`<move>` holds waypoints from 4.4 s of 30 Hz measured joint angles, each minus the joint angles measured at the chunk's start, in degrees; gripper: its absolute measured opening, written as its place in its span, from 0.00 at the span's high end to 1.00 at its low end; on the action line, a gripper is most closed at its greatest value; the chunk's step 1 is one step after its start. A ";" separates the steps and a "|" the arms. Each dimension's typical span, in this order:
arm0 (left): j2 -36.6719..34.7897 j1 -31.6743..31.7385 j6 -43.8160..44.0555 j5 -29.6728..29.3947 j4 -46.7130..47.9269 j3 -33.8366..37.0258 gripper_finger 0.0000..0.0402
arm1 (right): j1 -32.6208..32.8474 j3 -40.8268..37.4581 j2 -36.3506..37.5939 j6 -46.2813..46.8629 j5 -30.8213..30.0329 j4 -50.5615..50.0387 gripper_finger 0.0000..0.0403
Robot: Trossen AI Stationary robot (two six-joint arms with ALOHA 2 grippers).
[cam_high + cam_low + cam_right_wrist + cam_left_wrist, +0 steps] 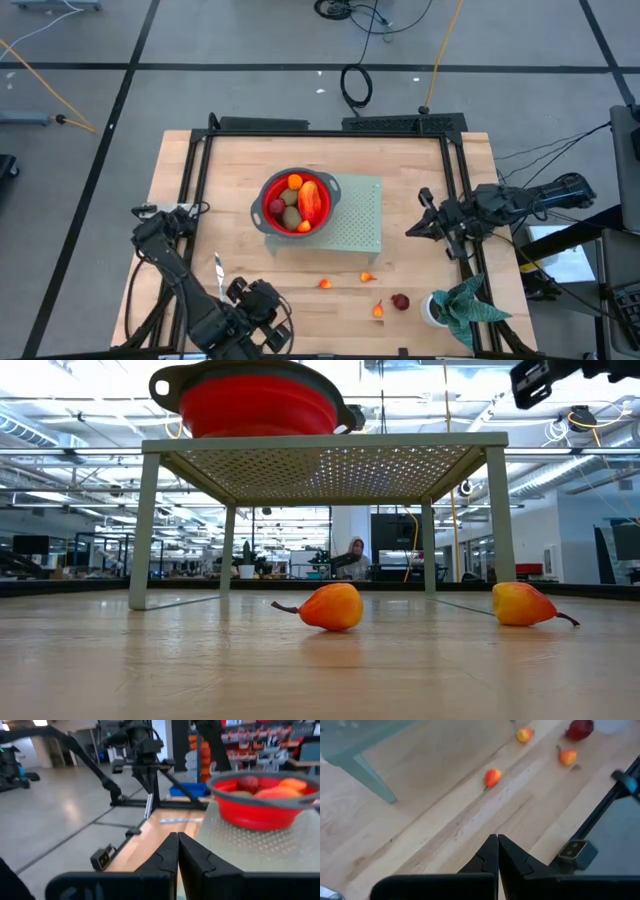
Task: Pick & Place Fruit
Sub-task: Put the peach fruit into the strainer
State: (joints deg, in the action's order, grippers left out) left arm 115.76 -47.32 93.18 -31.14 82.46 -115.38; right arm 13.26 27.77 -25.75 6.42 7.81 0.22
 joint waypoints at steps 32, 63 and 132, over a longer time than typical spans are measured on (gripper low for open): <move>-40.35 3.04 -24.57 -1.67 -57.57 66.99 1.00 | 13.10 0.00 -11.65 -4.77 -17.86 12.14 0.99; -91.06 2.99 -48.73 -5.38 -56.59 97.95 1.00 | 18.43 12.62 -32.48 -2.42 -30.48 9.21 0.99; -101.58 3.00 -52.59 -7.60 -46.10 97.97 0.98 | 16.96 16.87 -44.45 13.30 -30.33 -12.65 0.99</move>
State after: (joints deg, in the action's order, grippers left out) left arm 14.17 -44.31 40.60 -38.74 36.36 -17.41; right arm 30.21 44.64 -70.19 19.72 -22.52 -12.43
